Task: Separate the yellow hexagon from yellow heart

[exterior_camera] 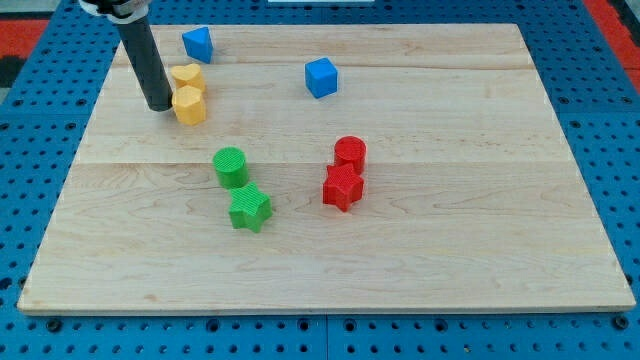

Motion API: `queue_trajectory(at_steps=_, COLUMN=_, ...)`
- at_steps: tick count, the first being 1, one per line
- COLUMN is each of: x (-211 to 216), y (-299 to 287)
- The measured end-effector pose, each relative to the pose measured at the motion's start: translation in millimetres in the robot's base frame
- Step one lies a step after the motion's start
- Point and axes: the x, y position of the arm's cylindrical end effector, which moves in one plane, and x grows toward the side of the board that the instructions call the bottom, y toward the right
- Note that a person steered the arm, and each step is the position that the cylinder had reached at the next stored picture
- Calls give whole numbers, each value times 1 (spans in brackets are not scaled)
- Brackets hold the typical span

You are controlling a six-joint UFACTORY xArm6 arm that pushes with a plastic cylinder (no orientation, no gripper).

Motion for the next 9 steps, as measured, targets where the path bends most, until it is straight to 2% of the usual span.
queue_trajectory(at_steps=1, x=-22, y=-50)
queue_trajectory(at_steps=3, x=-30, y=0)
queue_trajectory(at_steps=4, x=-21, y=59)
queue_trajectory(at_steps=7, x=11, y=67)
queue_trajectory(at_steps=8, x=22, y=123)
queue_trajectory(at_steps=9, x=58, y=131)
